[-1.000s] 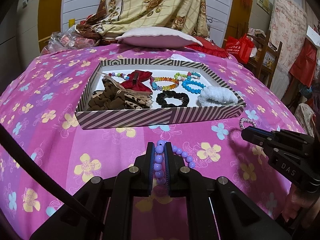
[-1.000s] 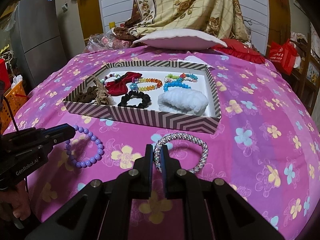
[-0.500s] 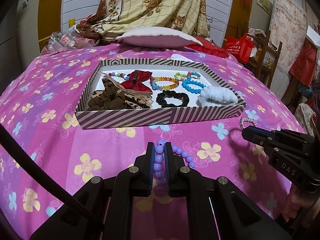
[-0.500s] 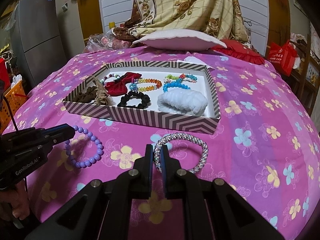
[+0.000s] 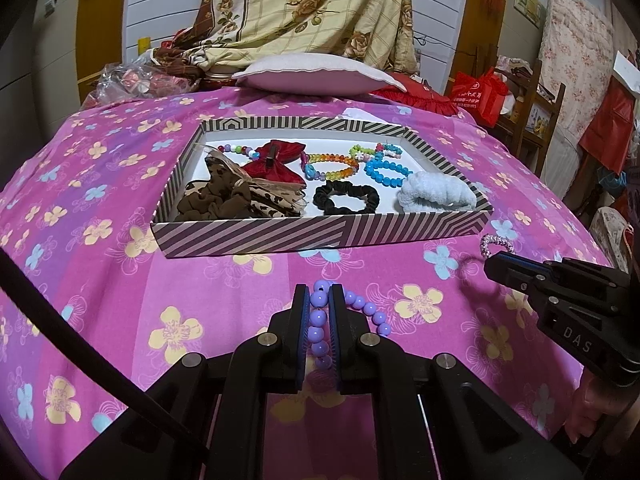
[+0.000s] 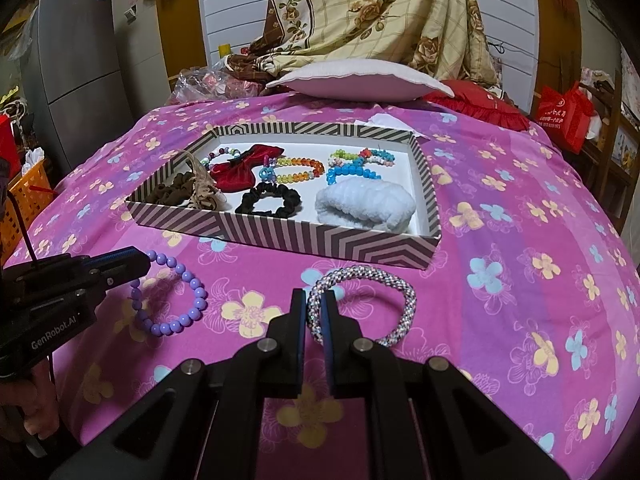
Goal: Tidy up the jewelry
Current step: 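Lower the lilac bracelet into the box with the left tool while the right tool releases the silver bracelet inside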
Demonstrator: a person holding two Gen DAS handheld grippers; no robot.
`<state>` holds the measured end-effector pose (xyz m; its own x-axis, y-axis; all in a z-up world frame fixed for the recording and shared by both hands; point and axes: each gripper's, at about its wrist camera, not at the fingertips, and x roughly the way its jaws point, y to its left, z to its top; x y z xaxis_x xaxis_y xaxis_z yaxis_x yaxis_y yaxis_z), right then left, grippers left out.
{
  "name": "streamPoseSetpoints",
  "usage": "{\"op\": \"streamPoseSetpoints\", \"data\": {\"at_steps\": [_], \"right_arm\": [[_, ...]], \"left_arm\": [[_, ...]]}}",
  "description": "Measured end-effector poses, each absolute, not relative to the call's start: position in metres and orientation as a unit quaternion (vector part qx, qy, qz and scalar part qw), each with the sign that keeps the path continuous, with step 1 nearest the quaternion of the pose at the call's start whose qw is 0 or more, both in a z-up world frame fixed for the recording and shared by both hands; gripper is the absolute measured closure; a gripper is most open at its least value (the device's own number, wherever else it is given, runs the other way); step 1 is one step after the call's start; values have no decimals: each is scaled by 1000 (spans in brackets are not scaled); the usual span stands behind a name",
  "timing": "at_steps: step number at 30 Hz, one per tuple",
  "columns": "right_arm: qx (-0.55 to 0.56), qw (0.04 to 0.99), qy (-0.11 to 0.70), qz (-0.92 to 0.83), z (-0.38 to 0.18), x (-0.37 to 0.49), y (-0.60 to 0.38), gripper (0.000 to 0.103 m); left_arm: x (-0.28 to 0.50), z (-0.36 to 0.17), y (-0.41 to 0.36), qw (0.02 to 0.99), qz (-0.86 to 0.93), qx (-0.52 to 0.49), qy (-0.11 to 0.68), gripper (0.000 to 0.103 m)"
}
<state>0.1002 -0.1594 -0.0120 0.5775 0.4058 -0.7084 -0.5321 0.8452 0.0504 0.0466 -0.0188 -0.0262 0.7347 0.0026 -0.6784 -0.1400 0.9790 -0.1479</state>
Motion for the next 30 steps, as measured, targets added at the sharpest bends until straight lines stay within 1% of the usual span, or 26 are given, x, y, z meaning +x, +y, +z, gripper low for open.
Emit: {"op": "streamPoseSetpoints", "data": {"at_steps": [7, 18, 23, 30], "right_arm": [[-75, 886, 370, 267, -8, 101, -160, 96], [-23, 898, 313, 307, 28, 124, -157, 95], [-5, 899, 297, 323, 39, 151, -144, 96], [30, 906, 290, 307, 42, 203, -135, 95]], "left_arm": [[43, -20, -18, 932, 35, -97, 349, 97], [48, 28, 2, 950, -9, -142, 277, 97], [80, 49, 7, 953, -17, -157, 259, 97], [154, 63, 13, 952, -27, -166, 254, 97]]}}
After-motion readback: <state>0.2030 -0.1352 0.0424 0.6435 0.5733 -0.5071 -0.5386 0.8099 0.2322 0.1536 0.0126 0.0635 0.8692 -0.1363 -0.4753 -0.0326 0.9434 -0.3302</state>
